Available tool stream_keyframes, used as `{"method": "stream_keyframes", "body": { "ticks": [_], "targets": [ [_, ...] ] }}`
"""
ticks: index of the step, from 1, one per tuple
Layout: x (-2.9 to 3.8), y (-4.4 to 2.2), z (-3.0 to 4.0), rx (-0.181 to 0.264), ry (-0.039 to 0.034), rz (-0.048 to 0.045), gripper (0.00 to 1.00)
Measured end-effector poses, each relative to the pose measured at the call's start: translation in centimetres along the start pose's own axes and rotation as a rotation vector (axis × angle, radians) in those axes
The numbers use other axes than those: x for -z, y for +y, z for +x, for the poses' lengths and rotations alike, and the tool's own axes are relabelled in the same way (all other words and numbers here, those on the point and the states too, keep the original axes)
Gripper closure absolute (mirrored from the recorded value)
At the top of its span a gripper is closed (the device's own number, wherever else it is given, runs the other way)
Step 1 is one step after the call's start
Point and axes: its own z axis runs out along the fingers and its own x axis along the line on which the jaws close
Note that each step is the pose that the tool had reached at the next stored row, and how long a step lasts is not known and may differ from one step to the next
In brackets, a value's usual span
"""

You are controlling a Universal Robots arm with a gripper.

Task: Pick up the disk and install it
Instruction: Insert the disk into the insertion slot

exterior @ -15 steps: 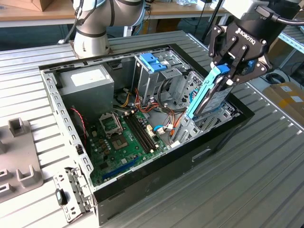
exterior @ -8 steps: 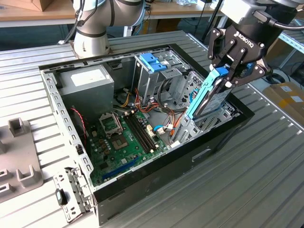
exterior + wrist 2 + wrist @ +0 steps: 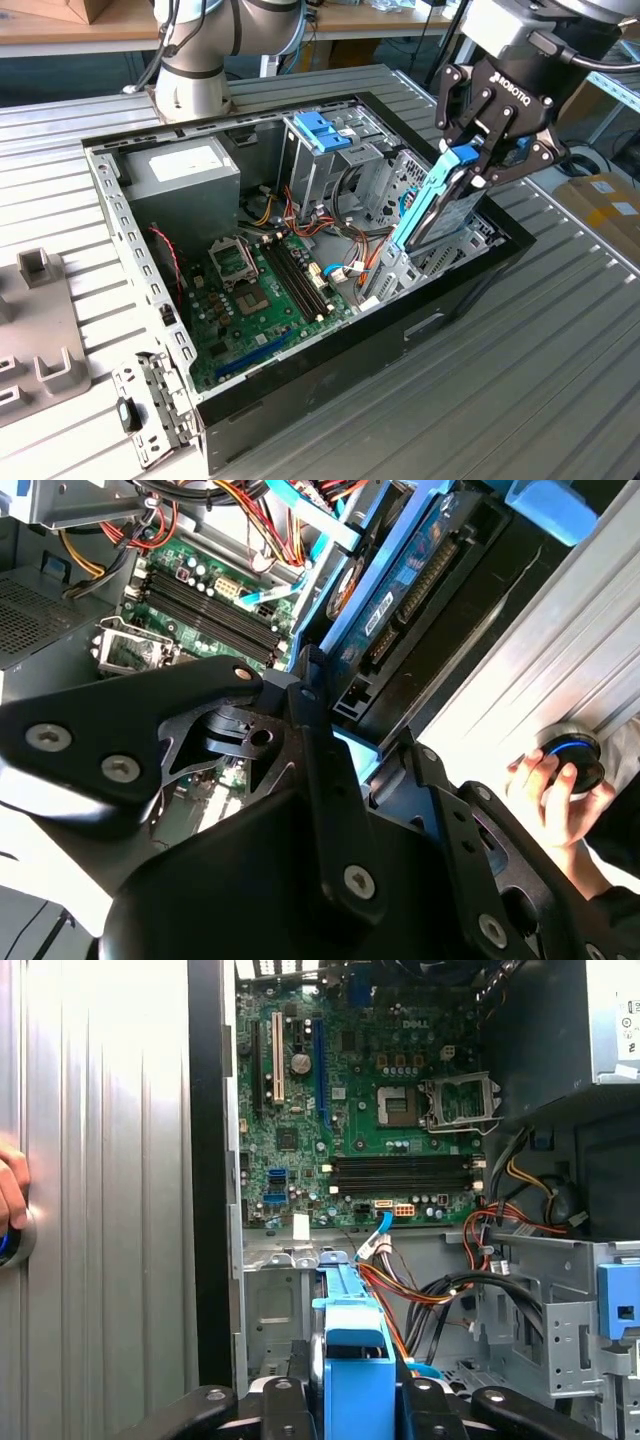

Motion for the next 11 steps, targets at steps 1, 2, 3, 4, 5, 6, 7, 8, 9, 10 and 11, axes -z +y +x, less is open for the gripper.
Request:
{"method": "stream_keyframes", "body": {
  "ticks": [1, 2, 3, 4, 5, 6, 7, 8, 9, 10, 11],
  "targets": [
    [-0.05, 0.0, 0.0, 0.0, 0.0001, 0.0, 0.63],
    [-0.1, 0.0, 0.0, 0.0, 0.0, 0.0, 0.63],
    [-0.12, 0.0, 0.01, 0.0, 0.0, 0.0, 0.63],
    [-0.19, -0.01, 0.01, 0.0, 0.0, 0.0, 0.63],
    [-0.22, -0.01, 0.01, 0.0, 0.0, 0.0, 0.63],
    [-0.25, -0.01, 0.01, 0.0, -0.0001, 0.0, 0.63],
    [-0.29, -0.01, 0.01, 0.0, 0.0, 0.0, 0.63],
    [-0.32, -0.01, 0.01, 0.0, 0.0, 0.0, 0.63],
    [-0.35, -0.02, 0.02, 0.0, 0.0, 0.0, 0.63],
    [-0.38, -0.02, 0.02, 0.0, 0.0, 0.0, 0.63],
    [-0.41, -0.02, 0.02, 0.0, 0.0, 0.0, 0.63]
  ]
}}
